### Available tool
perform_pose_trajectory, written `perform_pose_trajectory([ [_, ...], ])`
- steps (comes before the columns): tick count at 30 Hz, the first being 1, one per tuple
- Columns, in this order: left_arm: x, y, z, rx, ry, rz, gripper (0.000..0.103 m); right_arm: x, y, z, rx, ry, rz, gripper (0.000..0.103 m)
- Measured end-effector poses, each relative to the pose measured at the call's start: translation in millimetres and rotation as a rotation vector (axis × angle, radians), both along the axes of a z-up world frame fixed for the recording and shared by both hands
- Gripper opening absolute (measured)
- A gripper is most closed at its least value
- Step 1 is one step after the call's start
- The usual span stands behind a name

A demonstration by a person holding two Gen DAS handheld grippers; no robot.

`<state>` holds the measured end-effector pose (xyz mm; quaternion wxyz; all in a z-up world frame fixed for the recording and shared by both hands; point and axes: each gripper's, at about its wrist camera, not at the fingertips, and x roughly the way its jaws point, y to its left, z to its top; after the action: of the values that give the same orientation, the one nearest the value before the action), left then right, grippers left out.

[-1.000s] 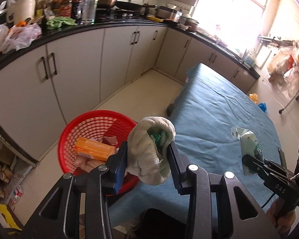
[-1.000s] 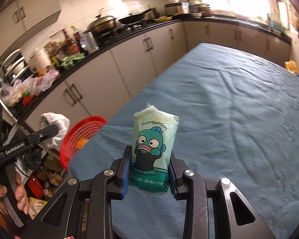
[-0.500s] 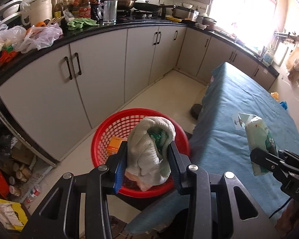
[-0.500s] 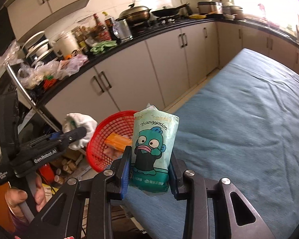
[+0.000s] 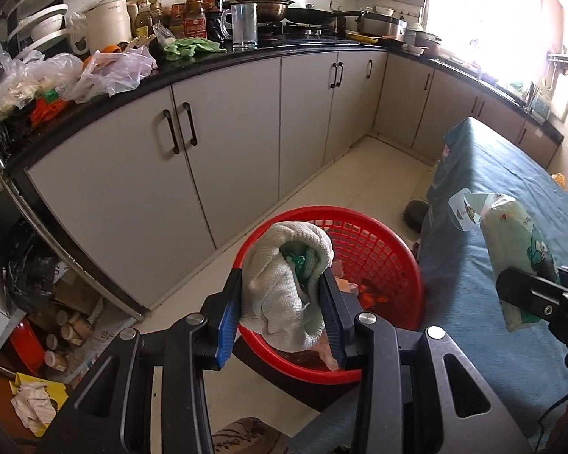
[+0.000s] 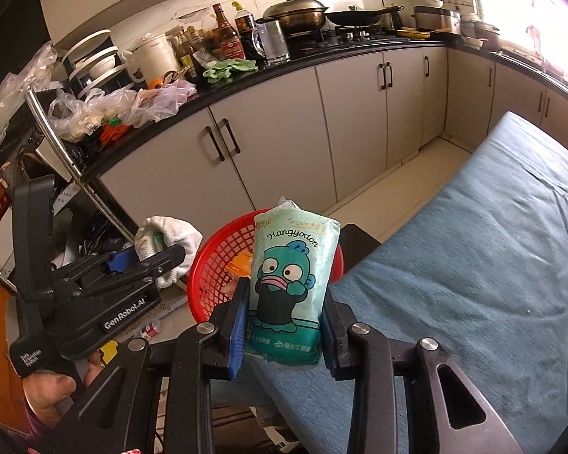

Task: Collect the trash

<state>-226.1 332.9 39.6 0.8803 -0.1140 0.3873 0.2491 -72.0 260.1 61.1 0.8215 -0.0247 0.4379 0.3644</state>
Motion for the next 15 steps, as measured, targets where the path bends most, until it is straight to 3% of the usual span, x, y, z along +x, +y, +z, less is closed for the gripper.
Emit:
perform_pose_trajectory([
  [15,7,7,-10,-0.007,0.019,-0.006,0.037,11,11,-15,0.005,0.042,-0.011,0.036],
])
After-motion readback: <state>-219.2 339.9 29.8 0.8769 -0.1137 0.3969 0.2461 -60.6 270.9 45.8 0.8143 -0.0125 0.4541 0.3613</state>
